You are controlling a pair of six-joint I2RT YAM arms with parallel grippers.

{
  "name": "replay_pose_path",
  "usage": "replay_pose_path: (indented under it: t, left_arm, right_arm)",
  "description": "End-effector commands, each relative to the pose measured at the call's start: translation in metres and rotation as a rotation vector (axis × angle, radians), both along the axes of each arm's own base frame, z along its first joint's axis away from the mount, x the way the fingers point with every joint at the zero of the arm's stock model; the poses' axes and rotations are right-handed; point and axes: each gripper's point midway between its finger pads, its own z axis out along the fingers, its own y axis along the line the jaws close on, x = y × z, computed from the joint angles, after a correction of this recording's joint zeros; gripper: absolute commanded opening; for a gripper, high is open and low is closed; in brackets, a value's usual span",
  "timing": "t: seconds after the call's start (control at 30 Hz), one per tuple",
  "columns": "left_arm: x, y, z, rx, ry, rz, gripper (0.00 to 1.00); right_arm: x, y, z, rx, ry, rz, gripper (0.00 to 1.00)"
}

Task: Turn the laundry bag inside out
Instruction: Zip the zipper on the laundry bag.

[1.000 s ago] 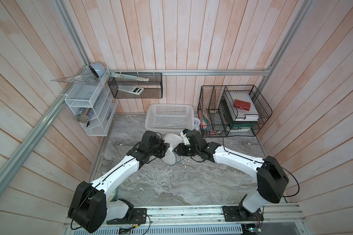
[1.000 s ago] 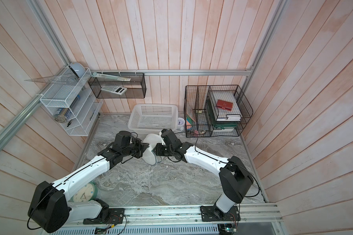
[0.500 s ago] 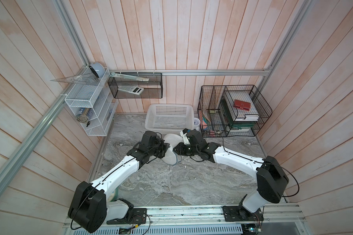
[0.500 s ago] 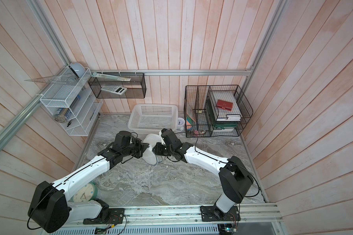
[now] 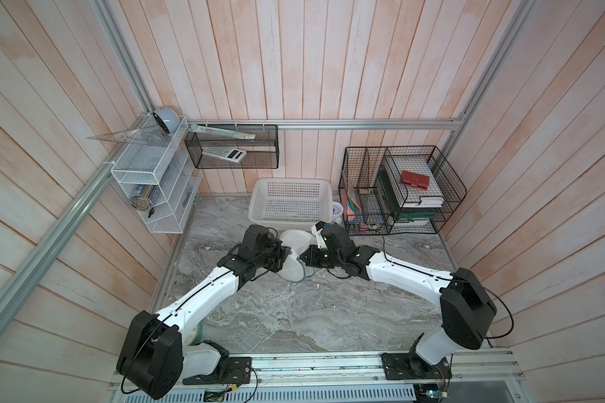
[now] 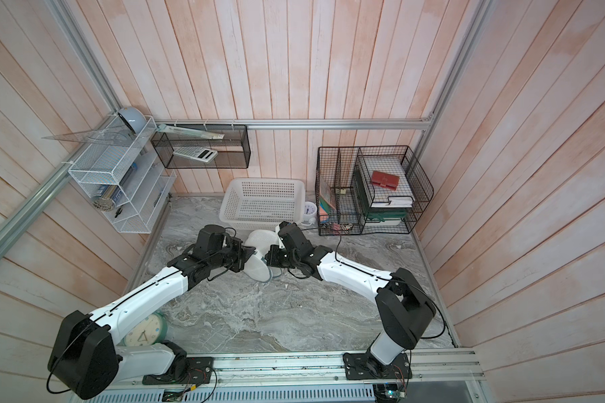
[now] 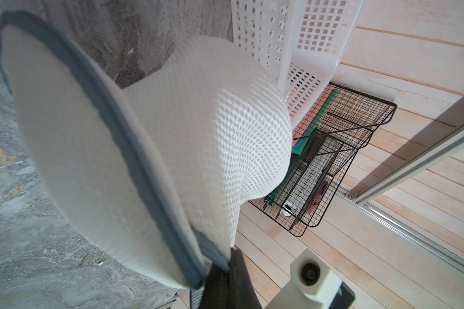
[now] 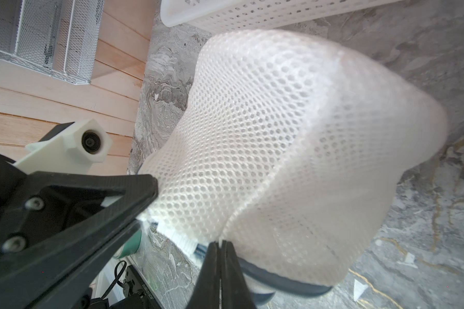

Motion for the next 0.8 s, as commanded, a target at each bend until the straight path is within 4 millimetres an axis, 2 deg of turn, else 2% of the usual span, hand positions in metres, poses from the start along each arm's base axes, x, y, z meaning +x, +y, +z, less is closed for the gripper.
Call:
replay_pose_path:
  t: [0.0, 0.33, 0.4, 0.53, 0.57, 0.63, 0.67, 0.73, 0.77]
  left_arm:
    - [0.008, 0.012, 0.011, -0.004, -0.032, 0.036, 0.00]
    - [0.013, 0.044, 0.016, -0.049, -0.043, 0.146, 0.00]
    - [0.011, 0.047, 0.014, -0.043, -0.037, 0.146, 0.00]
    - [0.007, 0.052, 0.009, -0.028, -0.030, 0.142, 0.00]
    - [0.007, 0.053, 0.010, -0.031, -0.035, 0.142, 0.04]
    - [0.008, 0.051, 0.012, -0.035, -0.050, 0.129, 0.36]
    - [0.008, 0.050, 0.014, -0.030, -0.054, 0.115, 0.45]
    - [0.007, 0.045, 0.019, -0.004, -0.057, 0.064, 0.57]
    - [0.006, 0.043, 0.020, 0.008, -0.053, 0.041, 0.58]
  right_arm:
    - [0.001, -0.019, -0.005, -0.043, -0.007, -0.048, 0.00]
    - [0.005, -0.058, -0.014, -0.102, -0.013, -0.147, 0.00]
    - [0.007, -0.064, -0.012, -0.111, -0.023, -0.156, 0.00]
    - [0.013, -0.067, 0.005, -0.128, -0.090, -0.136, 0.00]
    - [0.014, -0.067, 0.009, -0.136, -0.103, -0.130, 0.00]
    - [0.018, -0.064, 0.019, -0.145, -0.130, -0.113, 0.00]
    - [0.020, -0.062, 0.023, -0.148, -0.141, -0.102, 0.00]
    - [0.023, -0.057, 0.030, -0.166, -0.170, -0.081, 0.00]
    - [0.024, -0.054, 0.033, -0.178, -0.188, -0.065, 0.00]
